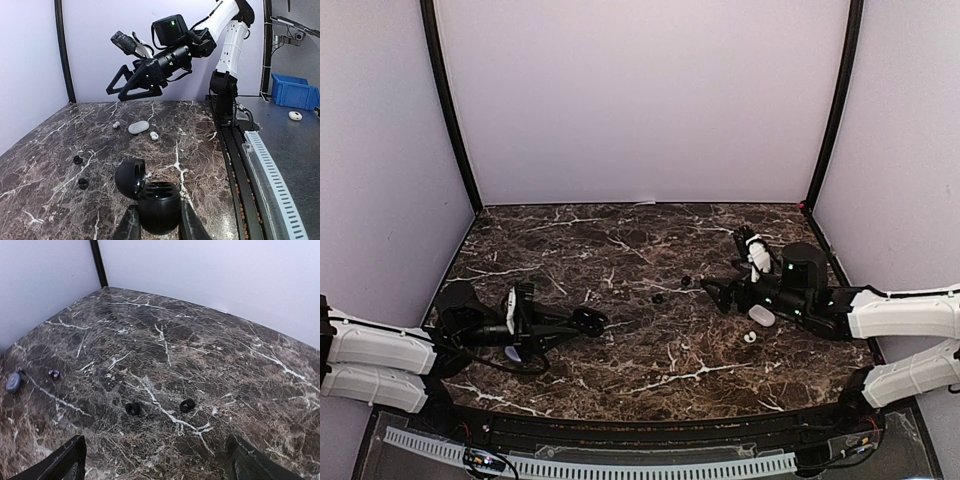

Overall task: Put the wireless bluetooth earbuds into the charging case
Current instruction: Pick up the right earbud from the center of the board.

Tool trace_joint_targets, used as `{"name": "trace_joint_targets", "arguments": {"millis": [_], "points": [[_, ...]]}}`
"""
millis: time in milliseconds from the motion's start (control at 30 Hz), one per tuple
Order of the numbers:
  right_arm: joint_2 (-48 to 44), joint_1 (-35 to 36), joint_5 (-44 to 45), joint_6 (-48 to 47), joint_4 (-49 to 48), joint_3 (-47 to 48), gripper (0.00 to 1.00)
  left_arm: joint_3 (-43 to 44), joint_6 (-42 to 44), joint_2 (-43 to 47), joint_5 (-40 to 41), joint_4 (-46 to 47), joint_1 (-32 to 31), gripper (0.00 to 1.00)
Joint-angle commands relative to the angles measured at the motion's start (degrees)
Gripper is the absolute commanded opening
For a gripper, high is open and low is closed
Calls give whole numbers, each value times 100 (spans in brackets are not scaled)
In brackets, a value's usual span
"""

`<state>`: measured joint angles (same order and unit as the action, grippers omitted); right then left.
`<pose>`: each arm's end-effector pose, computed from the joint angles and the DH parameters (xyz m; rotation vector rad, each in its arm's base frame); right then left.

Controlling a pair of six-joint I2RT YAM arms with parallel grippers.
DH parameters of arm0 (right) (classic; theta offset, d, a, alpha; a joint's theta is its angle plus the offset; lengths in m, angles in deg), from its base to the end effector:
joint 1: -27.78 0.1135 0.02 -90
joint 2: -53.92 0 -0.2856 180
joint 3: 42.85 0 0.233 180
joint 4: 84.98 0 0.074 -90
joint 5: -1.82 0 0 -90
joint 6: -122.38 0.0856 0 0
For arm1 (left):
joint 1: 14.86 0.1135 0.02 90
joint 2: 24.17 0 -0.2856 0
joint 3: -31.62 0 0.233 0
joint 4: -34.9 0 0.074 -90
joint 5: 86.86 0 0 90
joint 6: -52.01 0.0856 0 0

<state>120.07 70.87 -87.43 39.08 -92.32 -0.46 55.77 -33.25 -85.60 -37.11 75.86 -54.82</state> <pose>0.1986 0.1842 0.2357 -0.5842 1.8072 0.5866 0.1238 -0.1759 0.2321 1.1127 1.1646 -1.0080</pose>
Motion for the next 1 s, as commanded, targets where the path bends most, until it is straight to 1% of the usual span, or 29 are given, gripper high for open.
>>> {"name": "trace_joint_targets", "arguments": {"millis": [0,33,100,233,400,500,600,633,733,967], "points": [[352,-178,222,422,255,636,90,-140,229,-95,-32,260,-3,7],[506,-194,310,460,579,828,84,-153,250,-126,3,257,-10,7],[763,-229,259,520,843,1011,80,-190,280,-170,59,306,-9,7],[1024,-249,194,601,858,1129,75,-250,388,-239,169,393,-15,7],[1190,-249,563,738,795,1202,74,-210,443,-433,232,471,-20,7],[1251,-251,849,1012,586,1141,75,-102,443,-516,227,389,-16,7],[1405,-249,956,1065,441,1169,74,-107,469,-462,249,331,-14,7],[1453,-242,1006,1028,392,1171,73,-120,488,-425,294,337,-16,7],[1582,-250,1324,1111,361,1198,72,-149,574,-331,382,301,-12,7],[2126,-249,1212,1402,391,1522,70,-120,525,-337,339,354,-12,6]]}}
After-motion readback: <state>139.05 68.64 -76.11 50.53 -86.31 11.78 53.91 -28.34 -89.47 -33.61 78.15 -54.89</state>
